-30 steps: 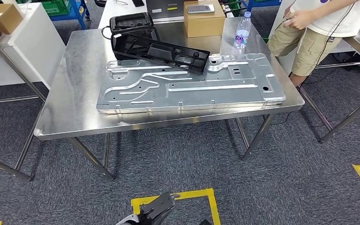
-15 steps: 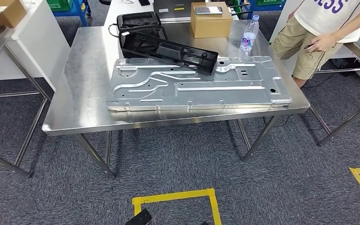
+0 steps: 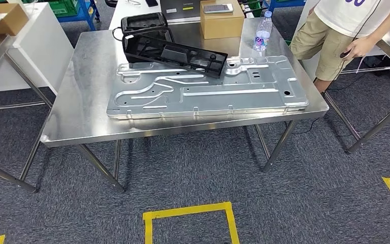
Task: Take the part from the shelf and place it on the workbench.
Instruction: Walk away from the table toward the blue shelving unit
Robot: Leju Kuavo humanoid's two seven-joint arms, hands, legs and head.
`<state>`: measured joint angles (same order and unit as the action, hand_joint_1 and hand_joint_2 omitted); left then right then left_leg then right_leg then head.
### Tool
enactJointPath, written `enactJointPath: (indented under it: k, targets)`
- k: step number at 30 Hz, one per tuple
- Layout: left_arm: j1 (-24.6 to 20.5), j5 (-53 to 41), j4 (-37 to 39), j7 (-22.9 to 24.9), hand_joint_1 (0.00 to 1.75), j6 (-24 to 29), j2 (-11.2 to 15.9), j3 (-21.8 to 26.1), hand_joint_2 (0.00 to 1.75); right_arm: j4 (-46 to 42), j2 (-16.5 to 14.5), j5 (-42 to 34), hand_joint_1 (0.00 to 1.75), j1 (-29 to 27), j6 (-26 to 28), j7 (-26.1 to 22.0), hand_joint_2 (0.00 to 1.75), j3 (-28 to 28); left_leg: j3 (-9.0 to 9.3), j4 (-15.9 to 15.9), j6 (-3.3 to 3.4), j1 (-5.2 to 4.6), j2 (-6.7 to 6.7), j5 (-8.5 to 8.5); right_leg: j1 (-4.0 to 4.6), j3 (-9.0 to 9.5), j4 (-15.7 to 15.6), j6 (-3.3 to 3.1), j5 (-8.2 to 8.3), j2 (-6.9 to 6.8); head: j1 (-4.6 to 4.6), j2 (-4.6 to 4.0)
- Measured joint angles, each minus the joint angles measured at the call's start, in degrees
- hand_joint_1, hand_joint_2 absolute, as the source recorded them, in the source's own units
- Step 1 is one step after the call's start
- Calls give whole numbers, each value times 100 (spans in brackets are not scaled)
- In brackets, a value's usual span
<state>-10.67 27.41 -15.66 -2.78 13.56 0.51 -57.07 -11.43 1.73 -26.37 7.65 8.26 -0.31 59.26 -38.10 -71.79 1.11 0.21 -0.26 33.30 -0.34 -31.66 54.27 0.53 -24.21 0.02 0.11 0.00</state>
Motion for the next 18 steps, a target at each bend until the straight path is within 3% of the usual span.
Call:
enactJointPath:
  k: [1, 2, 4, 6, 9, 10, 12, 14, 15, 16, 17, 18]
  targets:
    - [49, 21, 11, 32, 0, 16, 13, 26, 0, 0, 0, -9, 0, -12, 1, -5, 0, -13, 35, -15, -5, 3, 0, -19, 1, -20, 1, 3, 17, 0, -1, 0]
    - [93, 34, 22, 72, 0, 31, 25, 50, 0, 0, -1, -16, 0, -22, 1, -10, 0, -26, 189, 216, -4, 8, 1, -134, 1, -36, 1, 11, 34, 1, -2, 0]
    - [157, 20, 42, 157, 0, 55, 48, 89, 0, 0, -4, -33, 0, -37, 1, -18, 0, -49, 702, 1115, 13, 11, 0, -453, 7, -57, 6, 44, 66, 4, -4, 0]
    - [212, 3, 58, 234, 0, 66, 58, 112, 0, 0, -7, -52, 0, -41, 1, -24, 0, -64, 1008, 1714, 52, -6, -6, -632, 25, -78, 15, 93, 98, 3, 0, 0]
    - [348, 40, 82, 321, 0, 63, 66, 131, 0, 0, -6, -72, 0, -59, 0, -31, 0, -76, 1003, 1785, 147, -26, -4, -707, 19, -108, 28, 184, 136, 8, 8, 0]
    - [385, 69, 91, 347, 0, 61, 69, 134, 0, 0, -5, -77, 0, -70, 0, -32, 0, -79, 991, 1796, 191, -23, 1, -744, 9, -136, 85, 211, 73, 11, 10, 0]
    - [429, 138, 105, 397, 0, 58, 80, 151, 0, 0, -5, -91, 0, -86, 0, -36, 0, -89, 935, 1818, 278, -13, 13, -825, -11, -310, 521, 252, -301, 15, 22, 0]
    - [466, 205, 122, 464, 0, 60, 96, 184, 0, 0, -7, -109, 0, -95, 0, -40, 0, -101, 851, 1813, 314, -33, 21, -885, -20, -592, 1342, 283, -795, 13, 34, 0]
    - [485, 234, 132, 508, 0, 60, 101, 203, 0, 0, -7, -117, 0, -103, 0, -42, 0, -105, 815, 1811, 317, -43, 25, -911, -23, -672, 1660, 293, -930, 13, 34, 0]
    - [501, 259, 143, 549, 0, 59, 105, 219, 0, 0, -7, -123, 0, -112, 0, -42, 0, -107, 783, 1809, 315, -51, 28, -936, -24, -657, 1779, 296, -951, 13, 34, 0]
    - [510, 281, 152, 588, 0, 58, 108, 233, 0, 0, -7, -126, 0, -121, 0, -44, 0, -108, 756, 1807, 309, -55, 29, -959, -24, -525, 1652, 291, -864, 13, 35, 0]
    - [514, 298, 157, 622, 0, 56, 110, 247, 0, 0, -7, -127, 0, -125, 0, -46, 0, -108, 734, 1804, 299, -56, 26, -980, -24, -281, 1298, 278, -710, 13, 36, 0]
